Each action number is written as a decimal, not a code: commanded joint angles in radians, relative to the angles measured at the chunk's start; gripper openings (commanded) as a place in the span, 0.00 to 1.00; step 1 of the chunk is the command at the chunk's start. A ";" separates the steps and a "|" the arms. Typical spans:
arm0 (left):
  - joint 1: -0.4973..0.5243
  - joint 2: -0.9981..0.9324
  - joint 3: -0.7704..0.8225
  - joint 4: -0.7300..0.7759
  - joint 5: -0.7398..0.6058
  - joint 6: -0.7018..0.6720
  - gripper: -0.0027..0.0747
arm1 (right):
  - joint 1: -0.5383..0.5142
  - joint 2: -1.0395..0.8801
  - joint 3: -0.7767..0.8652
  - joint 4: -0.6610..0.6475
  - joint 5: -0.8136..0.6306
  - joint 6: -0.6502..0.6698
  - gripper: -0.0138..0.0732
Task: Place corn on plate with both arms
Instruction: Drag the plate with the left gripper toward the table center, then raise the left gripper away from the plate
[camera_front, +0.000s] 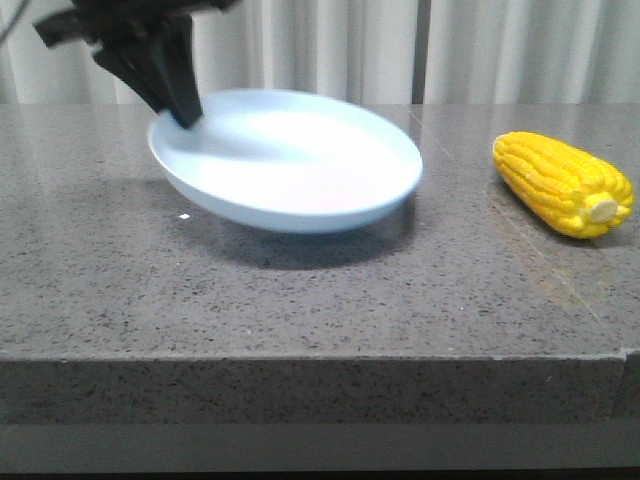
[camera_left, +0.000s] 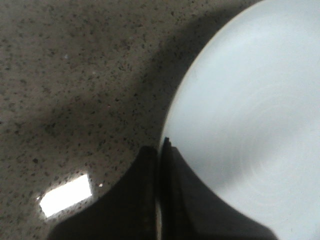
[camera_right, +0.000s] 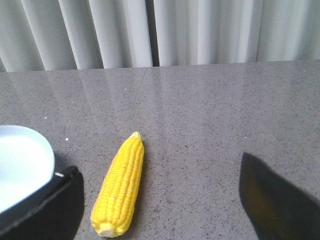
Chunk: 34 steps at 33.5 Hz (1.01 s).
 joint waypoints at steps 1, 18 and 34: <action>-0.010 -0.015 -0.033 -0.032 -0.058 -0.004 0.01 | -0.005 0.015 -0.037 0.001 -0.080 -0.009 0.91; -0.010 -0.164 -0.072 0.208 0.059 -0.075 0.43 | -0.005 0.015 -0.037 0.001 -0.080 -0.009 0.91; 0.163 -0.660 0.400 0.357 -0.095 -0.173 0.01 | -0.005 0.015 -0.037 0.001 -0.080 -0.009 0.91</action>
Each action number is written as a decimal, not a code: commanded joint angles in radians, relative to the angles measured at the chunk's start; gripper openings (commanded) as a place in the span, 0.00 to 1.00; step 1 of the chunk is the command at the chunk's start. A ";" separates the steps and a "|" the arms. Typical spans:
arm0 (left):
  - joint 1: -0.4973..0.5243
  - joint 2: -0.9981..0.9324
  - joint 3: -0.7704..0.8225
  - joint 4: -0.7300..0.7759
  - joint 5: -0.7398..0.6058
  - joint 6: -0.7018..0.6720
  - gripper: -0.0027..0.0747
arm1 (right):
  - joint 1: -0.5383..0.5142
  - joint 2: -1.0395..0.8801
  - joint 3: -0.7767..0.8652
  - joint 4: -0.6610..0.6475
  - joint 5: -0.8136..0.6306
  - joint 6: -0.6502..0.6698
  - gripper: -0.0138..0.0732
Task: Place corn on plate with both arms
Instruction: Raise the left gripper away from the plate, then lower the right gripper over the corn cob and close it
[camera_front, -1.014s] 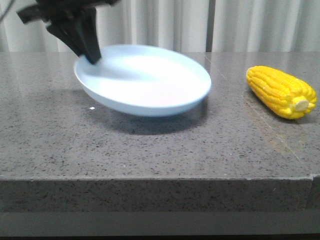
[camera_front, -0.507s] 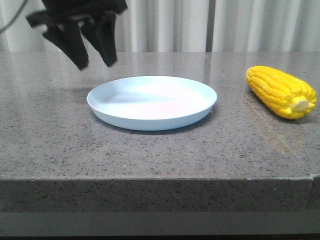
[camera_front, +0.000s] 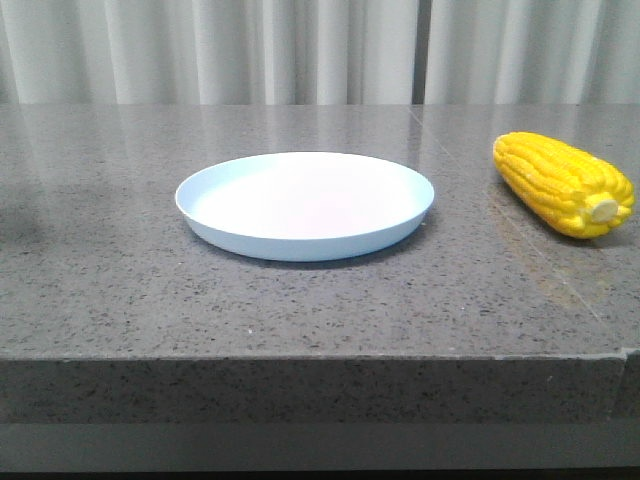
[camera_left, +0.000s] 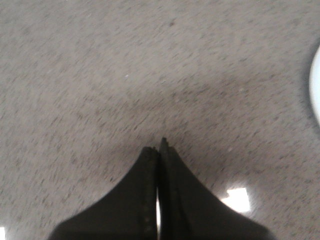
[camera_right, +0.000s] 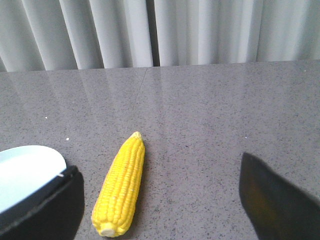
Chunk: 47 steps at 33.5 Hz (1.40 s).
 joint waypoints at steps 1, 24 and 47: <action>0.017 -0.144 0.091 -0.016 -0.120 -0.021 0.01 | -0.005 0.015 -0.037 0.001 -0.080 -0.009 0.91; 0.017 -1.229 0.781 -0.028 -0.508 -0.017 0.01 | -0.005 0.015 -0.037 0.021 -0.069 -0.008 0.91; 0.017 -1.240 0.785 -0.028 -0.504 -0.017 0.01 | 0.131 0.972 -0.575 0.091 0.252 -0.008 0.91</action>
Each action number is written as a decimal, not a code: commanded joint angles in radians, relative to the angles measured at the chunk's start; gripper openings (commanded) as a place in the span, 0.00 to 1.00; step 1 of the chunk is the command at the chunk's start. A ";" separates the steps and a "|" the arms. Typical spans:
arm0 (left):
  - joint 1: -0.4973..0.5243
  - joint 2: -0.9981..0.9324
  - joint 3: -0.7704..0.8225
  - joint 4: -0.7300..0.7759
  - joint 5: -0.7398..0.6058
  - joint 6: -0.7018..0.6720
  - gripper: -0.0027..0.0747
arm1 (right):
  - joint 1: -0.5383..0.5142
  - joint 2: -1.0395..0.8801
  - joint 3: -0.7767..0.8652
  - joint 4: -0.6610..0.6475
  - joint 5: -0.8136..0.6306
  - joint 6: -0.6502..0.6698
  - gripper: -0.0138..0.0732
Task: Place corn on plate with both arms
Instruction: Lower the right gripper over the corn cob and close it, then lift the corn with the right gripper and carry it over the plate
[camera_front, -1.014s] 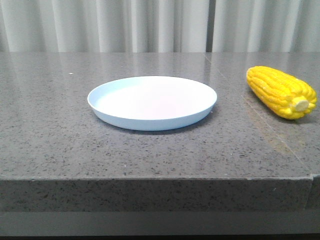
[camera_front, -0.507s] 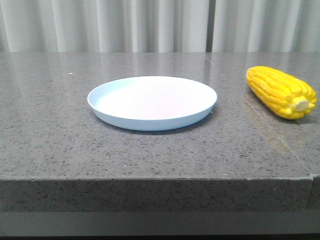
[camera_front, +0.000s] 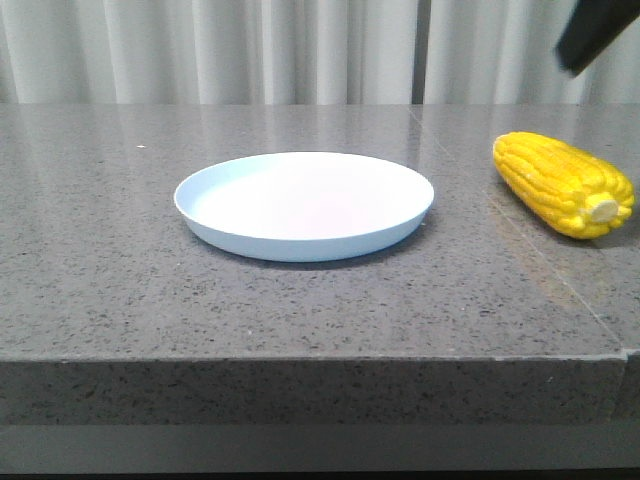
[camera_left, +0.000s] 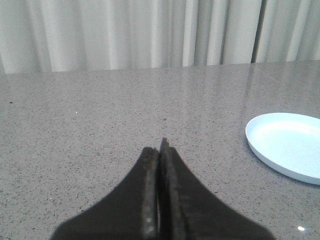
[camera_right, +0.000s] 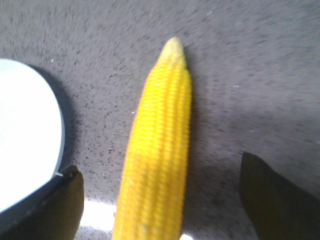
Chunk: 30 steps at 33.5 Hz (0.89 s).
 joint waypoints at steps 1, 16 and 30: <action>0.000 0.012 -0.024 0.003 -0.080 -0.006 0.01 | 0.023 0.061 -0.071 0.016 -0.029 -0.008 0.91; 0.000 0.012 -0.024 0.003 -0.080 -0.006 0.01 | 0.024 0.212 -0.084 0.066 0.010 -0.008 0.60; 0.000 0.012 -0.024 0.003 -0.080 -0.006 0.01 | 0.107 0.087 -0.152 0.051 0.043 0.052 0.32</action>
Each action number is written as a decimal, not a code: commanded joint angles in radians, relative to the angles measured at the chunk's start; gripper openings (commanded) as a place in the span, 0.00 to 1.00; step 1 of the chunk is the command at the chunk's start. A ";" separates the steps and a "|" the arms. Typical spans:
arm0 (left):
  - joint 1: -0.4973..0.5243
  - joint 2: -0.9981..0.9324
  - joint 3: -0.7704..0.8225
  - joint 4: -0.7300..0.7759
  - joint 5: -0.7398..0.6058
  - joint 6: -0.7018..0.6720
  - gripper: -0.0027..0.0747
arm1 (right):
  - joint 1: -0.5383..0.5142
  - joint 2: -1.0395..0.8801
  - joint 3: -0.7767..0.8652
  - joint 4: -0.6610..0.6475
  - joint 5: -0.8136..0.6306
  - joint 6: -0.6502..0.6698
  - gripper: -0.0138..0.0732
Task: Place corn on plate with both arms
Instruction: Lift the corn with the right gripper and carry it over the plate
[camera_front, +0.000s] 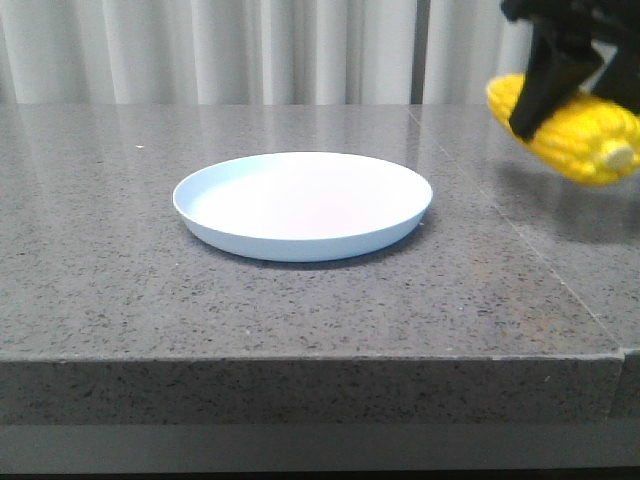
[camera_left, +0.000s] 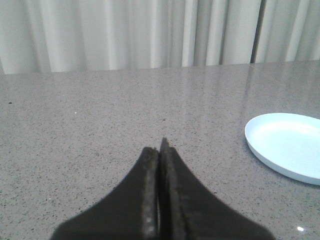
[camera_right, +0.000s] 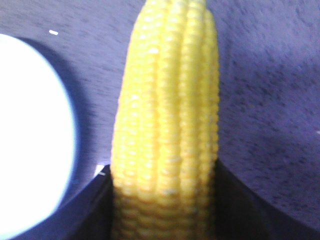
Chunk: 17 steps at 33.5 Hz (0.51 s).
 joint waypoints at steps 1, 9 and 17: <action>0.000 0.012 -0.024 0.003 -0.078 -0.006 0.01 | 0.067 -0.047 -0.086 -0.026 -0.005 0.074 0.32; 0.000 0.012 -0.024 0.003 -0.078 -0.006 0.01 | 0.366 0.055 -0.267 -0.355 0.027 0.451 0.32; 0.000 0.012 -0.024 0.003 -0.078 -0.006 0.01 | 0.496 0.245 -0.416 -0.469 0.075 0.622 0.32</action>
